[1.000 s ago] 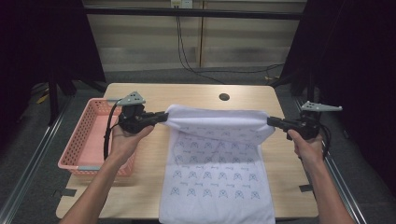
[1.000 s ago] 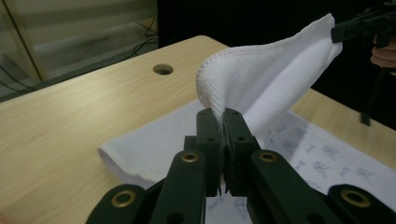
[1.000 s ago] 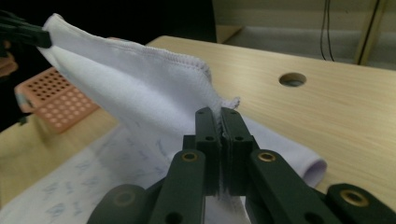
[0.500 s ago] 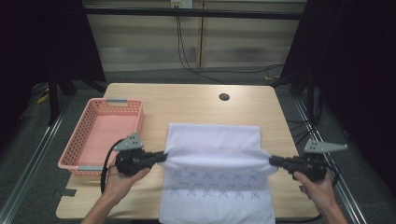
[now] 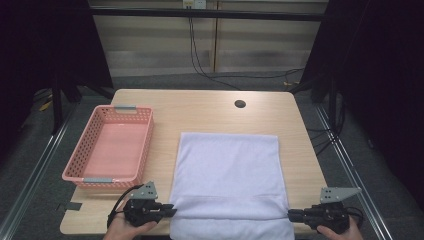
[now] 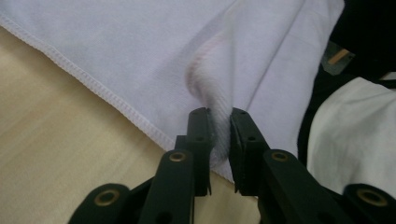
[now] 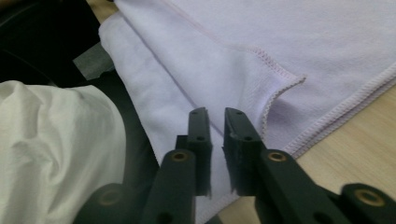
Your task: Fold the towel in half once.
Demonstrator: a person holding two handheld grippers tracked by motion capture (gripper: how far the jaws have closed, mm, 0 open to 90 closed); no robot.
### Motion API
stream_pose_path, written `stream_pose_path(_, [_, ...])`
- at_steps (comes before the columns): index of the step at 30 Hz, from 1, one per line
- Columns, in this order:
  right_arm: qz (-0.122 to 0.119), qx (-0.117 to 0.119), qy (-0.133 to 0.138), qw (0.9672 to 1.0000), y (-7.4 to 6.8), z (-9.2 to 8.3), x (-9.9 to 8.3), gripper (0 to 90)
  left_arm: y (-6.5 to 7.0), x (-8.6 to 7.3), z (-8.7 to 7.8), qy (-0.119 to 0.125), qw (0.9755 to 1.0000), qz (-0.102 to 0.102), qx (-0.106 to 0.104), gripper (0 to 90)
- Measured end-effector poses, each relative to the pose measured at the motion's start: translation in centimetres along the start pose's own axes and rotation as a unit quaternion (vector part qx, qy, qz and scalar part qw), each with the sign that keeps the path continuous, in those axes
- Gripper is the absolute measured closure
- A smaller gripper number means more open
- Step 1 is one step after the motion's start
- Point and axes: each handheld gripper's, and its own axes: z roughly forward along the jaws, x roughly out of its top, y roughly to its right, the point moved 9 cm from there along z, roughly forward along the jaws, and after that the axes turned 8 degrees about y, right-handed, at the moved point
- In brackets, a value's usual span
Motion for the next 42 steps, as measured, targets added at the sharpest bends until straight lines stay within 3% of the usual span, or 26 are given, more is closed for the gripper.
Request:
stream_pose_path(3, [-0.004,-0.031,0.004,0.9995,0.6,0.3,0.7,63.0,-0.4,0.4,-0.2,0.012,0.9999,-0.009,0.001,69.6])
stream_pose_path(4, [-0.001,-0.045,0.006,0.9990,1.0,0.6,1.2,64.0,-0.7,0.6,-0.1,0.016,0.9998,-0.012,0.006,65.2])
stream_pose_path(6, [-0.007,-0.048,0.008,0.9988,1.7,1.5,2.2,59.8,-1.3,1.5,0.1,0.024,0.9994,-0.020,0.016,54.4])
stream_pose_path(9, [-0.010,-0.058,0.001,0.9982,3.1,3.4,3.4,52.8,-2.1,3.4,0.8,0.047,0.9985,-0.014,0.022,49.4])
stream_pose_path(13, [-0.006,-0.044,-0.017,0.9989,4.1,5.8,4.0,50.1,-3.4,3.9,2.9,0.021,0.9989,-0.020,0.038,44.6])
stream_pose_path(15, [-0.006,-0.038,-0.034,0.9987,4.2,6.7,3.7,51.9,-3.1,3.6,3.6,0.009,0.9993,-0.028,0.021,45.2])
stream_pose_path(16, [-0.004,-0.033,-0.047,0.9983,4.0,7.0,3.4,56.6,-2.9,3.1,3.9,-0.012,0.9993,-0.021,0.031,47.5])
stream_pose_path(17, [-0.009,-0.027,-0.059,0.9979,3.7,7.2,3.0,69.3,-2.8,2.8,4.0,-0.017,0.9992,-0.015,0.033,51.6])
stream_pose_path(18, [-0.013,-0.020,-0.061,0.9979,3.5,7.1,2.9,74.2,-2.5,2.4,4.0,-0.023,0.9993,-0.011,0.027,59.3])
stream_pose_path(19, [-0.010,-0.013,-0.053,0.9984,3.2,6.9,2.8,82.5,-2.3,2.2,4.0,-0.026,0.9994,-0.006,0.023,74.1])
stream_pose_path(22, [-0.006,-0.004,-0.037,0.9993,2.3,5.9,2.8,86.3,-1.0,2.4,3.4,-0.013,0.9999,-0.004,0.001,83.7])
stream_pose_path(25, [-0.016,0.005,-0.023,0.9996,0.8,4.7,2.7,85.3,0.4,2.3,2.4,0.002,0.9997,0.005,-0.023,83.6])
stream_pose_path(29, [-0.024,0.024,-0.018,0.9993,-1.5,3.4,2.1,78.6,2.0,1.3,1.0,-0.001,0.9984,0.008,-0.056,78.7])
stream_pose_path(30, [-0.019,0.030,-0.016,0.9992,-1.9,3.1,1.8,76.8,2.5,1.2,0.7,0.007,0.9975,0.007,-0.070,74.6])
stream_pose_path(32, [-0.019,0.034,-0.014,0.9991,-2.5,2.9,1.5,71.7,2.6,1.3,0.2,0.019,0.9977,0.005,-0.066,68.2])
stream_pose_path(34, [-0.012,0.031,0.001,0.9994,-2.5,2.6,1.7,67.3,2.8,1.9,-0.5,0.047,0.9957,-0.008,-0.079,62.6])
stream_pose_path(35, [-0.008,0.035,0.008,0.9993,-2.5,2.5,1.8,66.0,2.3,2.2,-0.7,0.052,0.9964,-0.009,-0.066,60.5])
stream_pose_path(37, [-0.009,0.016,0.019,0.9997,-1.8,2.6,2.4,62.5,1.3,2.6,-0.7,0.054,0.9975,-0.013,-0.044,56.6])
stream_pose_path(40, [-0.004,-0.011,0.037,0.9992,-0.4,3.1,3.5,58.5,-0.4,3.3,0.4,0.056,0.9981,-0.024,-0.011,59.4])
stream_pose_path(42, [-0.002,-0.020,0.039,0.9991,0.5,3.8,4.0,57.1,-1.0,3.6,1.6,0.043,0.9986,-0.031,-0.001,61.9])
